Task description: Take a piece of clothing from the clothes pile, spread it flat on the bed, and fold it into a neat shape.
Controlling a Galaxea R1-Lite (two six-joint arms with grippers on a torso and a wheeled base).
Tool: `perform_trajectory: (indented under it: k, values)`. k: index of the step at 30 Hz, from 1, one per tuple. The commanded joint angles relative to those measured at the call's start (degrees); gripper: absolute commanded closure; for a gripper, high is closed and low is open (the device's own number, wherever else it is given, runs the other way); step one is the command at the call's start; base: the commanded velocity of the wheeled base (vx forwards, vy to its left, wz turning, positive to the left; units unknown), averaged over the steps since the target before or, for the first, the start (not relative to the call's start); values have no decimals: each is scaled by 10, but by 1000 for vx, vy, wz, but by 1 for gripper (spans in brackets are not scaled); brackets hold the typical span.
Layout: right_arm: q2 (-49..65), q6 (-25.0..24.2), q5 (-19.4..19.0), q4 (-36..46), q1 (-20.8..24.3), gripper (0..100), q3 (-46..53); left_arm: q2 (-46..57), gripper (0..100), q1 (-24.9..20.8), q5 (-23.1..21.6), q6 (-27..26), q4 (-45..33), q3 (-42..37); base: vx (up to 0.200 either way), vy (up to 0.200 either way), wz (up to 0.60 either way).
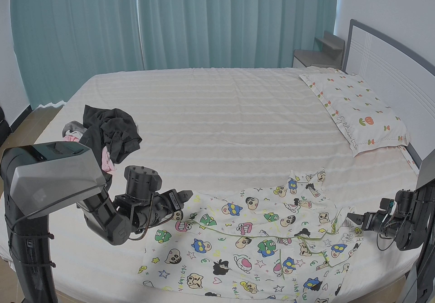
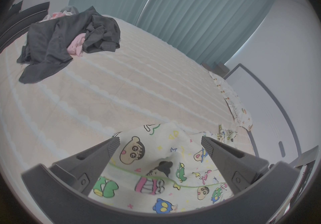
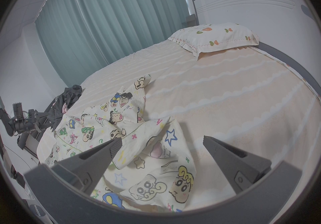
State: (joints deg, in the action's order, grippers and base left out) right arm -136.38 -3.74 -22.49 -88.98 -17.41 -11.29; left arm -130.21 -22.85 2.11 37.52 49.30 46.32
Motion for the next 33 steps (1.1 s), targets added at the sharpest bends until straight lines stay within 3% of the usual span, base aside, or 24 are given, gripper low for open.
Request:
perform_trajectory:
  k: [1, 10, 21, 22, 33]
  values:
    - [-5, 1, 0, -10, -1, 0, 0, -50, 0, 15, -39, -54, -71, 97, 0, 0, 0]
    - [-5, 1, 0, -10, 0, 0, 0, -102, 0, 15, -50, -176, -106, 134, 0, 0, 0]
    - [-5, 1, 0, -10, 3, 0, 1, -123, 0, 18, -53, -181, -106, 169, 0, 0, 0]
    - [-5, 1, 0, -10, 2, 0, 0, -126, 100, 18, -53, -181, -107, 169, 0, 0, 0]
    - [-5, 1, 0, -10, 3, 0, 1, -89, 100, 24, -30, -170, -73, 144, 0, 0, 0]
